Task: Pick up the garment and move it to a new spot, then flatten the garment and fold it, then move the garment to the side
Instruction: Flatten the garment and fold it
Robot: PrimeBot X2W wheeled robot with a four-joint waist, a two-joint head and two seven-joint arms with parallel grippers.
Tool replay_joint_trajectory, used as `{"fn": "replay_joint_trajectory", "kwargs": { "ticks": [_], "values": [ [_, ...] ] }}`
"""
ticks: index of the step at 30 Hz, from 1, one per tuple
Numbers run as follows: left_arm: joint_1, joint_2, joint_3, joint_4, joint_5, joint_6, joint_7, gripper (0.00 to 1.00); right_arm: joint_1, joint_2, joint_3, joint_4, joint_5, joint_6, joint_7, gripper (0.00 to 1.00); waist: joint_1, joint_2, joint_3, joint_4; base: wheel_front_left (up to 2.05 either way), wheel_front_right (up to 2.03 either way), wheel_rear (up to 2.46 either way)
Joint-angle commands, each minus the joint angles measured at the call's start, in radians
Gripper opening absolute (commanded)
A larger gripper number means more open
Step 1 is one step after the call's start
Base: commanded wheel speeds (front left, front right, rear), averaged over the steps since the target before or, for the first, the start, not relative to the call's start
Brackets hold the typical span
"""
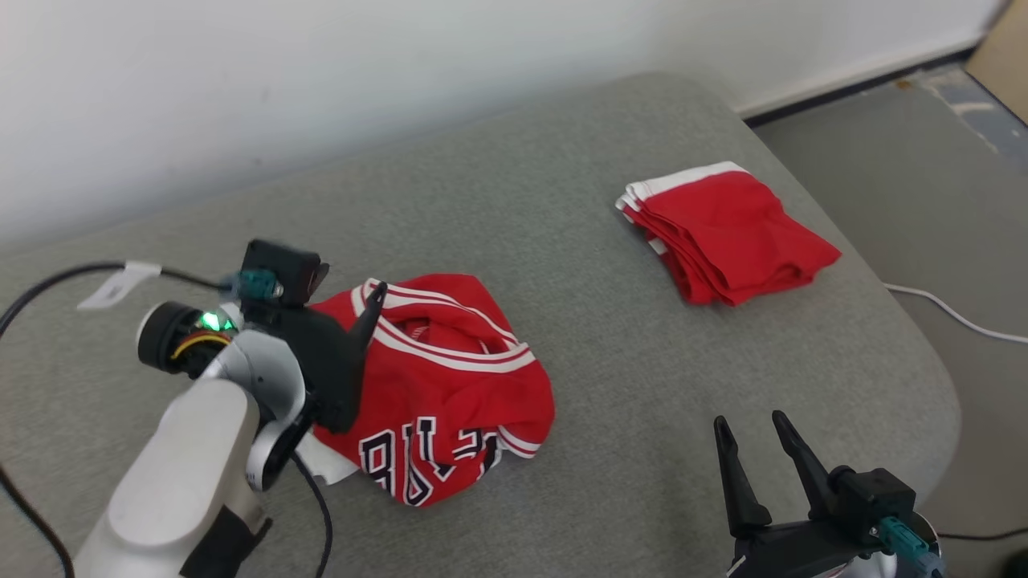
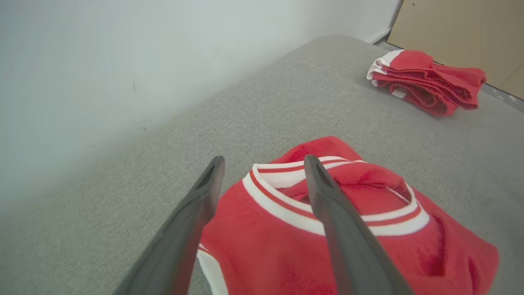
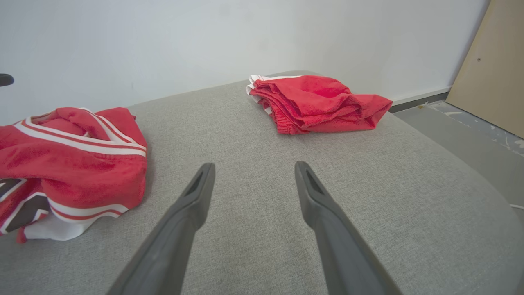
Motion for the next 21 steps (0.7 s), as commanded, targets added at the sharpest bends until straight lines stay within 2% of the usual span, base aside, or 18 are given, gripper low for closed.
{"fn": "replay_joint_trajectory", "kwargs": {
  "ticks": [1, 11, 12, 13, 15, 21],
  "values": [
    [-0.024, 0.005, -0.003, 0.027, 0.004, 0.011, 0.026, 1.00, -0.010, 0.002, 0.003, 0.004, 0.010, -0.002, -0.011, 1.00, -0.0001, -0.0001, 0.061, -0.071, 0.00, 0.00, 0.00],
    [-0.122, 0.010, -0.005, 0.168, 0.038, 0.114, 0.166, 1.00, -0.033, 0.001, 0.023, 0.047, 0.035, -0.002, -0.044, 1.00, -0.0001, -0.0001, 0.098, -0.115, 0.00, 0.00, 0.00],
    [-0.121, 0.008, -0.005, 0.174, 0.037, 0.122, 0.176, 0.55, -0.035, 0.001, 0.023, 0.050, 0.037, -0.002, -0.046, 1.00, -0.0001, -0.0001, 0.098, -0.114, 0.00, 0.00, 0.00],
    [-0.120, 0.006, -0.006, 0.179, 0.035, 0.130, 0.184, 0.42, -0.035, 0.001, 0.022, 0.054, 0.037, -0.002, -0.046, 1.00, -0.0001, -0.0001, 0.098, -0.112, 0.00, 0.00, 0.00],
    [-0.116, 0.001, -0.008, 0.186, 0.029, 0.136, 0.195, 0.00, -0.039, 0.001, 0.019, 0.057, 0.037, -0.002, -0.048, 1.00, -0.0001, -0.0001, 0.098, -0.105, 0.00, 0.00, 0.00],
    [-0.103, -0.019, -0.014, 0.179, 0.013, 0.133, 0.191, 0.00, -0.046, 0.001, 0.017, 0.060, 0.026, -0.002, -0.044, 1.00, -0.0001, -0.0001, 0.091, -0.069, 0.00, 0.00, 0.00]
  ]
}}
